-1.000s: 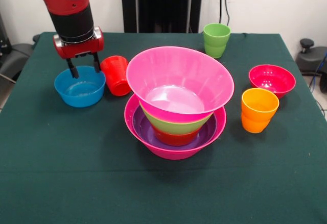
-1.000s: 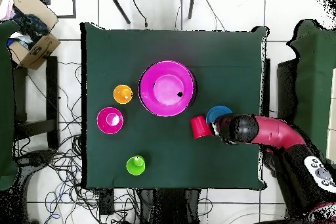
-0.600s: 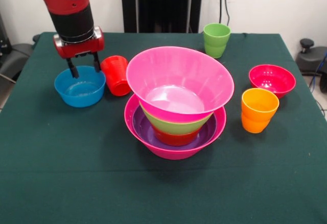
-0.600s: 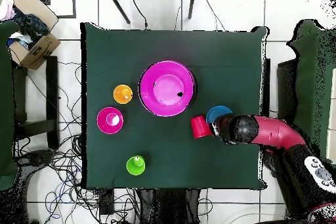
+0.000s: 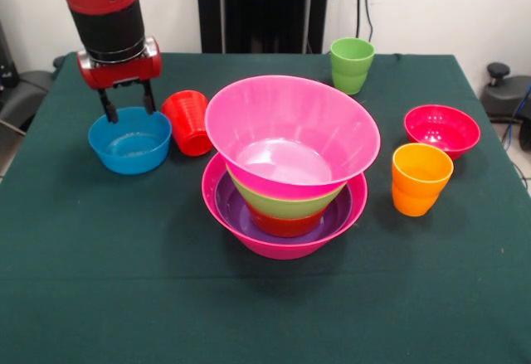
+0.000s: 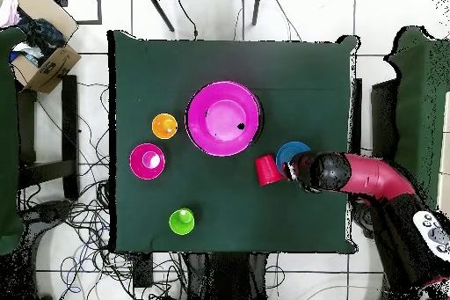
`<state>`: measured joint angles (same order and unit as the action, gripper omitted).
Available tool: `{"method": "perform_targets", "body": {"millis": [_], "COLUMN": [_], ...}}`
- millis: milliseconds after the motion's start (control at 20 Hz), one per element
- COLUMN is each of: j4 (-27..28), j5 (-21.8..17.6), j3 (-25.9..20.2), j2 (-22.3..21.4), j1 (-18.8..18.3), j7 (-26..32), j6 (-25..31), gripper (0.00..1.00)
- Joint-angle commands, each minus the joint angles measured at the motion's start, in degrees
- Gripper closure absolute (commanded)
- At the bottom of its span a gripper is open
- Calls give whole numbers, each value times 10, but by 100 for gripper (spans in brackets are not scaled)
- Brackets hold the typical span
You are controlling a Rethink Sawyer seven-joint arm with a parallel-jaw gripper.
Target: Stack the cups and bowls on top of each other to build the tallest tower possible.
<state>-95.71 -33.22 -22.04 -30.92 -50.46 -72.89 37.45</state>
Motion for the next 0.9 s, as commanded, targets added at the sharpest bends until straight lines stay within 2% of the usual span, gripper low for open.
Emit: {"method": "perform_targets", "body": {"millis": [50,200,350,900], "j4": [-24,-37,-37,-50], "j5": [-43,-44,-43,-85], "j3": [-52,-63,-68,-121], "j2": [-4,-9,-12,0], "j1": [-7,-15,-19,-50], "j7": [133,128,130,179], "j6": [41,23,32,15], "gripper": [0,0,0,0]}}
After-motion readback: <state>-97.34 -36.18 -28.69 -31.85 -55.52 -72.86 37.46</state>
